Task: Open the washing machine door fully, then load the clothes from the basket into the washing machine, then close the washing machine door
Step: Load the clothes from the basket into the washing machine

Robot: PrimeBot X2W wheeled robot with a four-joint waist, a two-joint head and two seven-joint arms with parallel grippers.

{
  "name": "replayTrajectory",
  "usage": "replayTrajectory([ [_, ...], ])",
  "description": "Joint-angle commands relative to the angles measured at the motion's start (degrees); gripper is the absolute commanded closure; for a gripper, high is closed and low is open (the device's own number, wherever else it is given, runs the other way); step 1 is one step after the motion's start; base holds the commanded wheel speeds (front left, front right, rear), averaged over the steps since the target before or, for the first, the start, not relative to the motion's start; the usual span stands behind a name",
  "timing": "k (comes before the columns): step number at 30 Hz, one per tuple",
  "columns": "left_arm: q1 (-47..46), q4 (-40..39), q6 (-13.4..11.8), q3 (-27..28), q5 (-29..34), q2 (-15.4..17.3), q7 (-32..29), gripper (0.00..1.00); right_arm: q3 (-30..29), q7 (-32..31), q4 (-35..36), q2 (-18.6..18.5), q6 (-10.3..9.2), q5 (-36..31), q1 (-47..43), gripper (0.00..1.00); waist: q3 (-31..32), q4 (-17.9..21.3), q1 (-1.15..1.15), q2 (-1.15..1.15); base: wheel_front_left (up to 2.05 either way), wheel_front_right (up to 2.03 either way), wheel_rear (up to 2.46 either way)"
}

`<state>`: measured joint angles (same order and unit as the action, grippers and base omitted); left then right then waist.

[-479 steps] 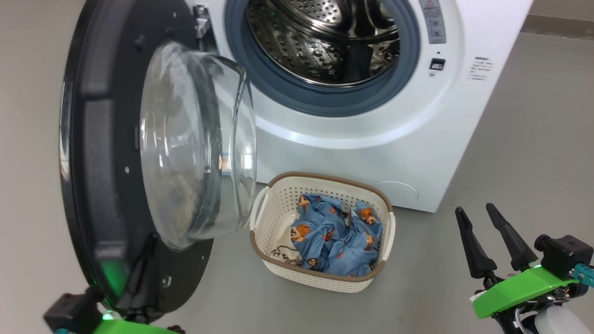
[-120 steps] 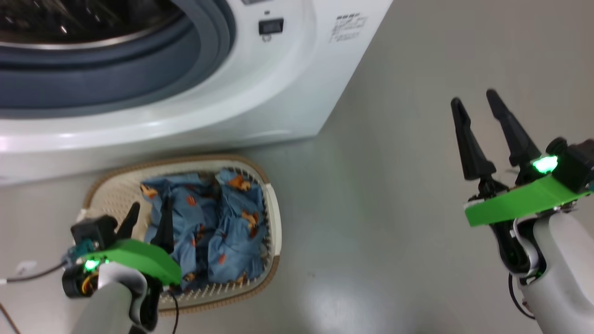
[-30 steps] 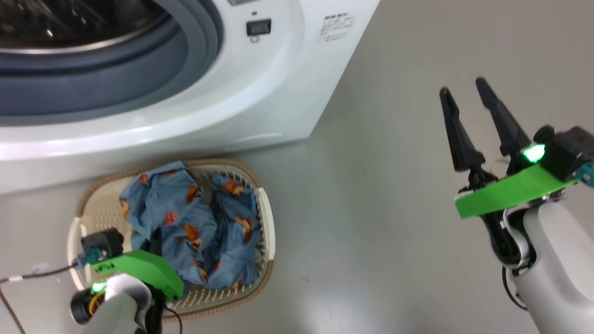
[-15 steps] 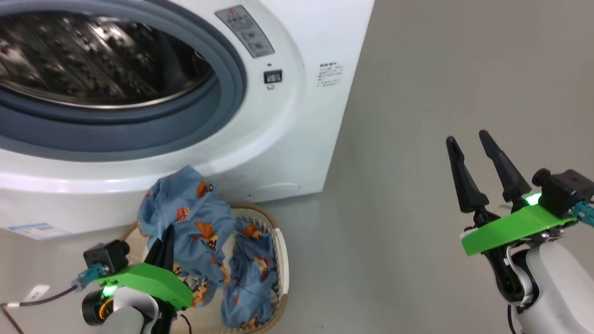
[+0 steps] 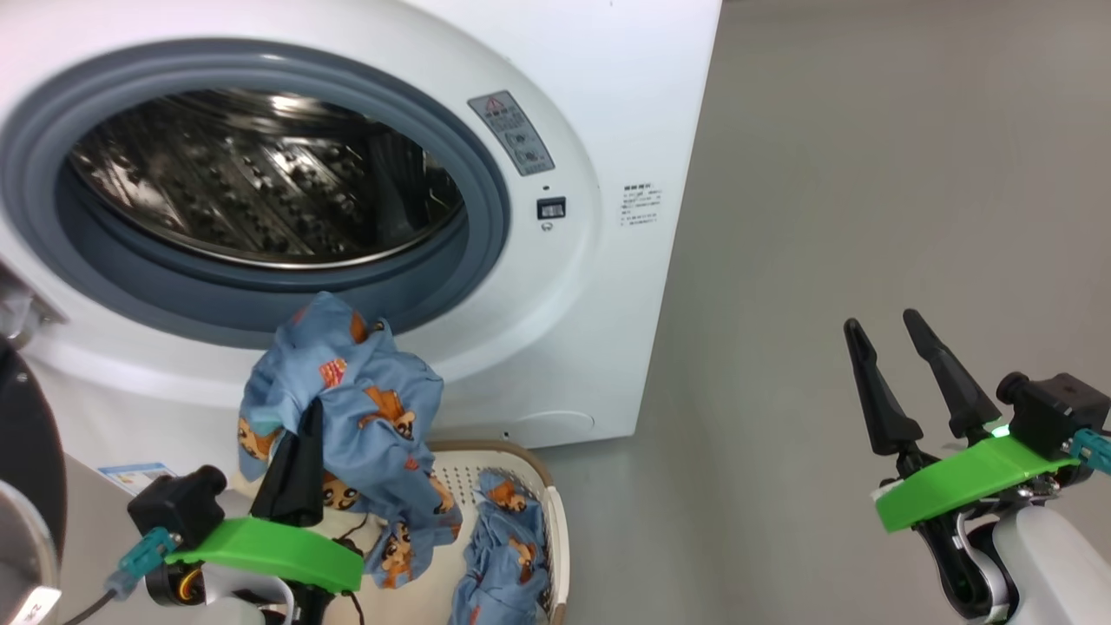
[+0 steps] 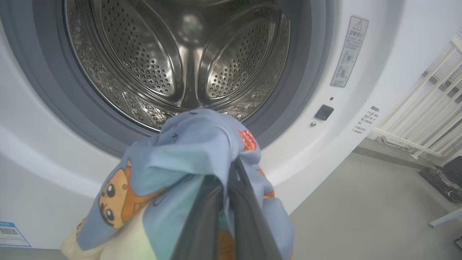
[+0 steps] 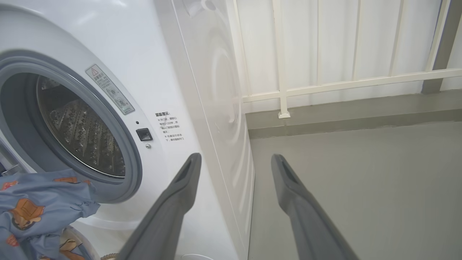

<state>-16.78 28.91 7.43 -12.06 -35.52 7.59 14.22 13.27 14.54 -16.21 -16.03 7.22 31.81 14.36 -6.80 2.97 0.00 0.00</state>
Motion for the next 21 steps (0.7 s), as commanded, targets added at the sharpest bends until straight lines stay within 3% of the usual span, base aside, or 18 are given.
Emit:
replayTrajectory([
  [1,0.24,-3.07,-0.42,2.12,0.93,0.87,0.77,1.00,0.68,0.46,1.09,-1.05,0.26,0.36,-0.70,0.00,1.72,-0.88,0.00,0.00,0.00,0.00,0.00],
  [11,5.41,-15.22,-3.75,2.66,2.77,1.45,-0.17,1.00,0.35,0.46,1.59,-1.86,0.26,0.44,-1.99,0.00,2.84,-0.51,0.00,0.00,0.00,0.00,0.00],
  [21,6.71,-19.87,-5.29,2.47,2.46,1.80,-1.88,1.00,0.16,0.46,2.07,-1.99,0.26,0.38,-1.99,0.00,1.47,-0.23,0.00,0.00,0.00,0.00,0.00],
])
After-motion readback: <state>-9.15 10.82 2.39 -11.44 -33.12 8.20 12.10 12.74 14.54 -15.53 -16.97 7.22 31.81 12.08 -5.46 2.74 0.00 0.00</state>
